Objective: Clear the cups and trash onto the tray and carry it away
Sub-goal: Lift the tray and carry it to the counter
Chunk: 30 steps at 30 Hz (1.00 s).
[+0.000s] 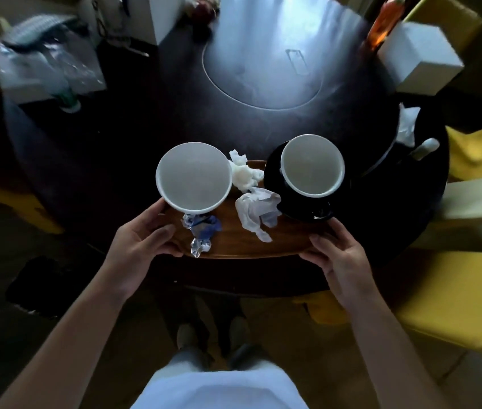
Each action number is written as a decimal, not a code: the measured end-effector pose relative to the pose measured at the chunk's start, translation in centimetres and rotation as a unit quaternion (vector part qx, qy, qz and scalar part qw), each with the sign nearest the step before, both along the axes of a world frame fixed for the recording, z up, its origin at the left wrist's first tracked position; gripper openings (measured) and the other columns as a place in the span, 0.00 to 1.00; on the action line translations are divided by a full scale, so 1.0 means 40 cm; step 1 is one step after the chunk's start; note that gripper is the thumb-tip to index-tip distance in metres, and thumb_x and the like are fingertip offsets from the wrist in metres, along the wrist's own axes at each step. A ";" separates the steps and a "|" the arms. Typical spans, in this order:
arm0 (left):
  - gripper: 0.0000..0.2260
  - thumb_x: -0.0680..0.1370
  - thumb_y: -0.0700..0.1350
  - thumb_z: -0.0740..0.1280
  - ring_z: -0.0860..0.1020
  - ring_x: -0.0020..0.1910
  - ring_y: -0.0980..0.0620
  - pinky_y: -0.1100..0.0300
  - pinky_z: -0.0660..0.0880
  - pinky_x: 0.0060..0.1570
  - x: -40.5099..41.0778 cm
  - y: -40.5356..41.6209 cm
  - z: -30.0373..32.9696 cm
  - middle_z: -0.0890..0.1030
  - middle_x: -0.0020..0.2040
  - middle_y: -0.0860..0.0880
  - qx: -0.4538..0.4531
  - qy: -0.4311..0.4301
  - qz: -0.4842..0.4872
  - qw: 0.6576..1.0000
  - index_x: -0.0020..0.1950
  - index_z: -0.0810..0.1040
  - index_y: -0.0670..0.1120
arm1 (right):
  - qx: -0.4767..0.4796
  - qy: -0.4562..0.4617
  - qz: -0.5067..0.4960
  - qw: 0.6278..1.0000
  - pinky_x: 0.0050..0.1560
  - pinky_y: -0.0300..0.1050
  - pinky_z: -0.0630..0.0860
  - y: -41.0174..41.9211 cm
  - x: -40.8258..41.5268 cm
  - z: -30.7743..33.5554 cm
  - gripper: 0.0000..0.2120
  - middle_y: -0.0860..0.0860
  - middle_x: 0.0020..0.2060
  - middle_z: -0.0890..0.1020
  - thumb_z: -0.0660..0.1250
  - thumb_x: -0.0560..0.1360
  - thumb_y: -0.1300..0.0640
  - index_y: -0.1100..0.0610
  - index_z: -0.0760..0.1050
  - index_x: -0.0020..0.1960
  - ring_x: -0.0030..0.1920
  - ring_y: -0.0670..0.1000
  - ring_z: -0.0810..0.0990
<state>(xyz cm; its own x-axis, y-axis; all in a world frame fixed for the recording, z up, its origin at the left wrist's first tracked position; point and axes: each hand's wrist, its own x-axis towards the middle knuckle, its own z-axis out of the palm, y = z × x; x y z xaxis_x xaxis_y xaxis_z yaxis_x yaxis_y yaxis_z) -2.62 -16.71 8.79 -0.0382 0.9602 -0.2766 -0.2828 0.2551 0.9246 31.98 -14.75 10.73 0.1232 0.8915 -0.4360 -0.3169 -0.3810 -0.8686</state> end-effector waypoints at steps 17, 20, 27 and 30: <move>0.32 0.68 0.49 0.78 0.85 0.41 0.48 0.60 0.83 0.34 0.071 -0.582 0.104 0.85 0.57 0.41 0.028 -0.024 0.349 0.936 0.71 0.77 0.46 | 0.040 -0.001 0.364 0.931 0.47 0.45 0.84 -0.064 -0.157 0.099 0.22 0.58 0.55 0.85 0.70 0.74 0.65 0.56 0.76 0.68 0.52 0.57 0.85; 0.18 0.78 0.33 0.64 0.83 0.32 0.51 0.61 0.80 0.29 0.096 -0.703 0.087 0.87 0.46 0.46 0.029 -0.005 0.436 0.899 0.61 0.84 0.50 | 0.041 0.001 0.408 0.912 0.49 0.47 0.84 -0.124 -0.211 0.084 0.24 0.60 0.57 0.84 0.71 0.74 0.66 0.59 0.74 0.69 0.52 0.58 0.86; 0.18 0.80 0.30 0.58 0.83 0.32 0.51 0.60 0.80 0.32 0.084 -1.029 0.069 0.86 0.41 0.46 0.016 0.030 0.527 0.849 0.67 0.77 0.41 | 0.051 0.010 0.530 0.846 0.50 0.47 0.84 -0.319 -0.391 0.085 0.26 0.60 0.59 0.84 0.71 0.74 0.65 0.60 0.72 0.71 0.55 0.60 0.85; 0.17 0.81 0.29 0.57 0.83 0.33 0.50 0.58 0.81 0.32 0.077 -1.193 0.066 0.86 0.40 0.46 0.004 0.025 0.589 0.808 0.67 0.76 0.37 | 0.052 0.014 0.580 0.813 0.48 0.46 0.84 -0.439 -0.494 0.098 0.27 0.59 0.57 0.84 0.72 0.73 0.64 0.60 0.73 0.71 0.54 0.59 0.85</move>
